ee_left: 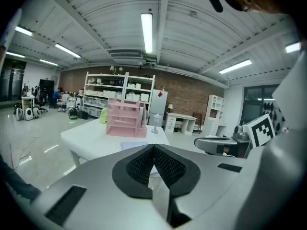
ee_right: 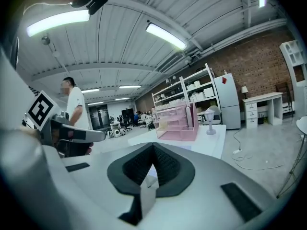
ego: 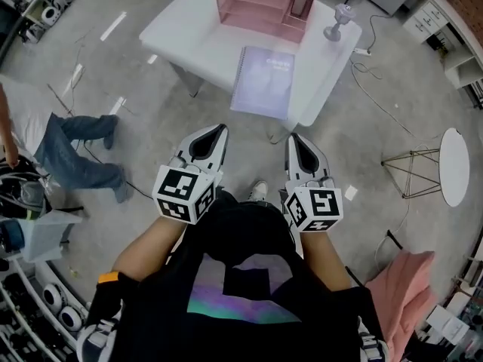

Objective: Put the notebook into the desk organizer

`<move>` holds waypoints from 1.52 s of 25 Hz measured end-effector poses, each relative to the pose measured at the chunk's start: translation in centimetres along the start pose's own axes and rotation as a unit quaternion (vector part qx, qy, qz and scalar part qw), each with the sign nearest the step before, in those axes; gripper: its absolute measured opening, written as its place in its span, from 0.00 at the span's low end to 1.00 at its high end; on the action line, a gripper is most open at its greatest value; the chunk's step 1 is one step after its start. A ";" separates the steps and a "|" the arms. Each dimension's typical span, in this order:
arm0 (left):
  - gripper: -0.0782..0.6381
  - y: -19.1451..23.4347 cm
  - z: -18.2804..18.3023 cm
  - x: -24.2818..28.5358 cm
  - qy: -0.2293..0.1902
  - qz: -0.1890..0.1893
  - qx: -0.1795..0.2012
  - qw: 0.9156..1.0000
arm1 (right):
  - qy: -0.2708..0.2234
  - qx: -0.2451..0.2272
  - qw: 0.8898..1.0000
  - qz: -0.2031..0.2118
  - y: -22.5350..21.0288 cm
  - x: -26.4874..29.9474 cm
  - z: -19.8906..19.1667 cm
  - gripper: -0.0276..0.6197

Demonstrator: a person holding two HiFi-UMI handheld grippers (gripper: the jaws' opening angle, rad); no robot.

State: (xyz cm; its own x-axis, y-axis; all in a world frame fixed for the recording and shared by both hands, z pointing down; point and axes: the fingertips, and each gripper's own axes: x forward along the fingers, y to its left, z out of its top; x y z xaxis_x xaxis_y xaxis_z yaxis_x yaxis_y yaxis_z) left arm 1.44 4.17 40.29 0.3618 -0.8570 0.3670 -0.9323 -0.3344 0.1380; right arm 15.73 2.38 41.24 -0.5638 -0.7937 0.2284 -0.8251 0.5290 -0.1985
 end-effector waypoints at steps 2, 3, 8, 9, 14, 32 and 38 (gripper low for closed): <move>0.12 0.2 0.2 1.5 0.007 0.004 0.004 1.000 | 0.002 0.000 1.000 -0.001 -1.2 1.2 0.1 0.07; 0.12 0.4 0.2 2.1 0.010 0.006 0.006 1.000 | 0.005 0.001 1.000 -0.001 -1.7 1.8 0.0 0.07; 0.12 2.6 -0.3 5.1 0.035 0.008 -0.003 0.999 | 0.024 -0.001 1.000 -0.005 -3.1 5.1 -0.4 0.07; 0.12 3.2 -0.6 5.7 0.042 0.006 -0.006 0.999 | 0.028 -0.002 1.000 -0.007 -3.4 5.7 -0.5 0.07; 0.22 6.1 -2.2 9.2 0.079 -0.016 -0.023 0.997 | 0.052 0.002 0.998 -0.032 -4.8 9.2 -1.3 0.07; 0.45 12.5 -13.3 19.5 0.265 -0.135 -0.195 0.935 | 0.106 0.034 0.989 -0.096 -8.4 16.9 -5.0 0.07; 0.47 12.0 -15.6 20.9 0.304 -0.184 -0.239 0.904 | 0.116 0.042 0.987 -0.105 -8.5 17.7 -6.2 0.07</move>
State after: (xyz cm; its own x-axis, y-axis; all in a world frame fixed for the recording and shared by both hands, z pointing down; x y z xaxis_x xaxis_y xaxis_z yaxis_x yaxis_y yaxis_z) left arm -2.26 -11.67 63.94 0.7131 -0.2998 0.6337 -0.6981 -0.2207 0.6812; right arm 12.53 -14.30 52.87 -0.3815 -0.7878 0.4836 -0.9244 0.3250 -0.1997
